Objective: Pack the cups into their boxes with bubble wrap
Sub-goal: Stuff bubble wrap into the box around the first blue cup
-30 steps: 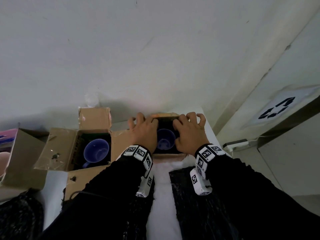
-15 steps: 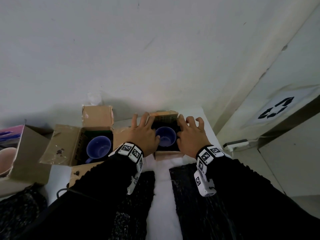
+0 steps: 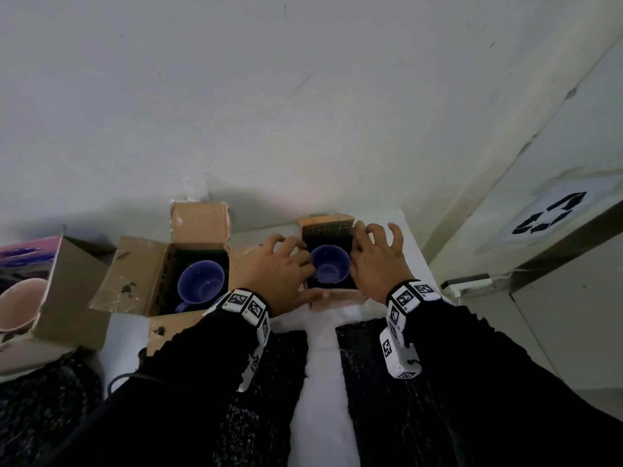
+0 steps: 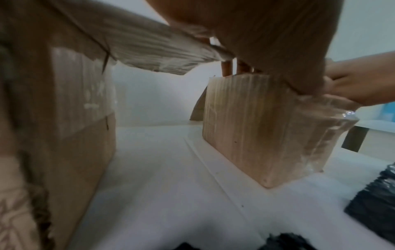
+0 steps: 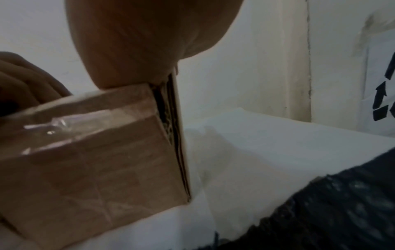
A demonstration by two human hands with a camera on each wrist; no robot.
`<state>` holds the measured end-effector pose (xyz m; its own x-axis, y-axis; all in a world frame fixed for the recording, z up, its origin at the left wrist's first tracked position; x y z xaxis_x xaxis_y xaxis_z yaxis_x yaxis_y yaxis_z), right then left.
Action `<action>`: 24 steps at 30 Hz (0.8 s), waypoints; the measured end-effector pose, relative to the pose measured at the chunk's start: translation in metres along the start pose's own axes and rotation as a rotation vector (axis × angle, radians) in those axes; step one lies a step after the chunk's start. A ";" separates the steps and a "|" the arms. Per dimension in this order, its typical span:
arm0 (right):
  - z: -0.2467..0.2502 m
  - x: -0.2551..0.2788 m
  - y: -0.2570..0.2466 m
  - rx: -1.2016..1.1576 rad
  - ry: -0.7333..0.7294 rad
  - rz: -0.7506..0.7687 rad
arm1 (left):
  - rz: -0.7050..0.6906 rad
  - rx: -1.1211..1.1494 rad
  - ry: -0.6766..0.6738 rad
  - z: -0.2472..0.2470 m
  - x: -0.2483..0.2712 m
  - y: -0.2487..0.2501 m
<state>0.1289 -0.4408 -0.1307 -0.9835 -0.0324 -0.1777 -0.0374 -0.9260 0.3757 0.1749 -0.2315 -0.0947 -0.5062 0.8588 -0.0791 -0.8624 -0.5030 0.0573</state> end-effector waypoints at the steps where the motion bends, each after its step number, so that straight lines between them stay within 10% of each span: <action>1: 0.001 -0.001 0.000 -0.011 -0.012 -0.004 | -0.011 -0.002 0.019 -0.003 0.000 0.002; 13: 0.028 0.050 0.029 -0.608 0.109 -0.127 | 0.110 0.051 0.225 -0.015 0.008 0.056; 24: -0.001 0.184 0.010 -0.409 -0.406 0.050 | 0.112 0.304 0.011 -0.030 0.051 0.132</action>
<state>-0.0525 -0.4564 -0.1604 -0.9743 -0.0076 0.2250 0.0026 -0.9997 -0.0222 0.0354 -0.2573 -0.1215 -0.5990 0.7980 -0.0666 -0.7602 -0.5405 0.3605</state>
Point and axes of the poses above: each hand's wrist, its own x-axis away from the middle knuckle, its own z-axis out of the back of the hand, y = z × x, the point moved 1 cm from there along -x, towards the middle knuckle, and after that the axes turned 13 degrees about x, right-handed, at the moved point
